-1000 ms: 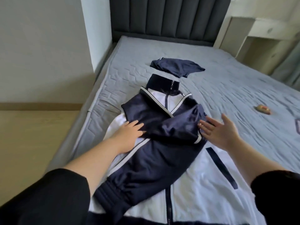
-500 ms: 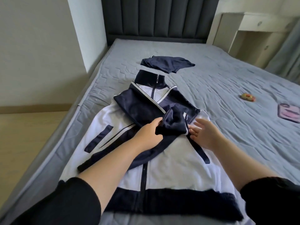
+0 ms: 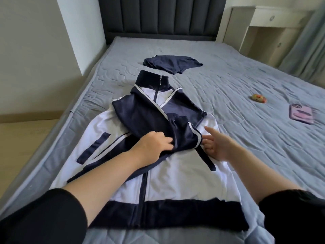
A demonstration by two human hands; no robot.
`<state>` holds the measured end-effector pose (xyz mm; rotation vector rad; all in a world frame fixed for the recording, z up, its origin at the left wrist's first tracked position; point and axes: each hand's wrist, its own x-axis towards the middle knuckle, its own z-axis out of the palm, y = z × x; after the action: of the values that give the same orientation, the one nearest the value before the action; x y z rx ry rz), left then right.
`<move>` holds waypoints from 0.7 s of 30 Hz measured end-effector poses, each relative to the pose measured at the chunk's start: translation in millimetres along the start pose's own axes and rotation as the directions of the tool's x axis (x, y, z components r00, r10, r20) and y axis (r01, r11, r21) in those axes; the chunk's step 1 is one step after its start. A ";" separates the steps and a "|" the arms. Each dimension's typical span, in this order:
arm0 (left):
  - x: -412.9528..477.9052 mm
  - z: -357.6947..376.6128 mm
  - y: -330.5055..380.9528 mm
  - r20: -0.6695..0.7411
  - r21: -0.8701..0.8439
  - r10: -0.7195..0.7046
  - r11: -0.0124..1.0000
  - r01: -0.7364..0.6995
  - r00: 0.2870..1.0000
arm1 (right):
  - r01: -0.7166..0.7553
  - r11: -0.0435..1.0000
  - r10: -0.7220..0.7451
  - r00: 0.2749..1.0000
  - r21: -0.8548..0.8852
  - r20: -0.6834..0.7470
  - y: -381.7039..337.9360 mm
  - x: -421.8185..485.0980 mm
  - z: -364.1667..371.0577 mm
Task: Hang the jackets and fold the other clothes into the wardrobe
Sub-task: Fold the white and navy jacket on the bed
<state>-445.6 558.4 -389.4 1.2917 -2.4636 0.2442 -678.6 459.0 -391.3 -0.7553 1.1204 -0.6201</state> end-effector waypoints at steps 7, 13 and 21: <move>-13.0 7.8 -1.0 0.285 0.009 0.065 0.997 -0.070 0.956 | 0.042 0.999 -0.040 0.996 -0.030 0.082 3.4 -3.9 4.7; -23.7 -7.8 -13.9 0.300 -0.354 -0.310 0.842 0.407 0.902 | 0.339 0.927 -0.376 0.818 0.162 0.436 -11.8 -20.9 1.1; -43.2 -26.3 -64.3 0.130 -0.414 -0.835 0.444 0.795 0.535 | 0.109 0.771 0.100 0.952 -0.628 0.288 -12.7 -25.4 -17.2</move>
<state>-364.2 562.8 -382.1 1.9946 -1.3852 -0.4662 -703.7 467.1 -371.3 -1.3954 1.0350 -0.0866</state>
